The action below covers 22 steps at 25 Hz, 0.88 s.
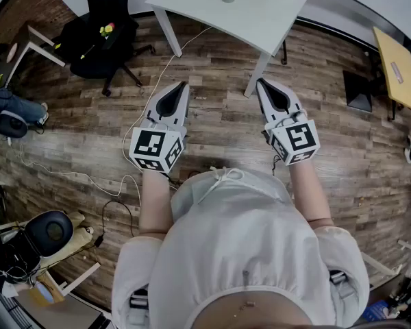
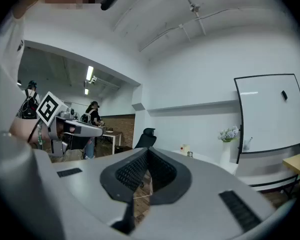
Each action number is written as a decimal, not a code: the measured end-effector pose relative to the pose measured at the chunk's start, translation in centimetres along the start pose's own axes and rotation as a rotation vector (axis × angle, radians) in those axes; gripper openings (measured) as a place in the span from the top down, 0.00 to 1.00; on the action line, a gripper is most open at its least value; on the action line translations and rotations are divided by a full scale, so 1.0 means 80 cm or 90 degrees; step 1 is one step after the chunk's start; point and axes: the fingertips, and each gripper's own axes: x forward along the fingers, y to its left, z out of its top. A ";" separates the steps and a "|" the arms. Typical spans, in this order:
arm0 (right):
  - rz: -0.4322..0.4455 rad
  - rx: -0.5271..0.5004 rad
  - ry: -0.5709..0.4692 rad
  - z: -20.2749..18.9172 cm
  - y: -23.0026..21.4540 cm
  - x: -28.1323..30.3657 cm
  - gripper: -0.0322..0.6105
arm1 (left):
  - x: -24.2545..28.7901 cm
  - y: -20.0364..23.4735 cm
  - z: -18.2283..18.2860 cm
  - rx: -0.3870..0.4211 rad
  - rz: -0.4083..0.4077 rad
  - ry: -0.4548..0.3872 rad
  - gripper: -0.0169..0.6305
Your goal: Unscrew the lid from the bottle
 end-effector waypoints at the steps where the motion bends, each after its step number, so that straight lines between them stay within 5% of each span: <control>1: 0.000 0.001 0.001 0.000 0.000 0.003 0.95 | 0.001 0.003 0.000 -0.001 0.000 -0.001 0.94; 16: -0.051 -0.009 -0.019 -0.001 0.016 0.047 0.95 | 0.002 0.059 -0.017 -0.030 -0.011 0.001 0.94; 17: -0.058 -0.011 -0.026 0.001 0.017 0.053 0.84 | 0.000 0.063 -0.018 -0.031 -0.012 0.002 0.94; 19: -0.055 -0.008 -0.031 0.002 0.019 0.065 0.35 | 0.000 0.072 -0.018 -0.026 -0.014 -0.005 0.94; 20: -0.055 -0.008 -0.033 0.003 0.018 0.071 0.24 | 0.001 0.078 -0.014 -0.021 -0.010 -0.018 0.94; 21: -0.058 -0.010 -0.035 0.004 0.016 0.077 0.20 | 0.005 0.084 -0.008 -0.016 -0.007 -0.035 0.74; 22: -0.058 -0.011 -0.035 0.004 0.013 0.083 0.17 | 0.010 0.088 -0.001 -0.013 -0.012 -0.050 0.43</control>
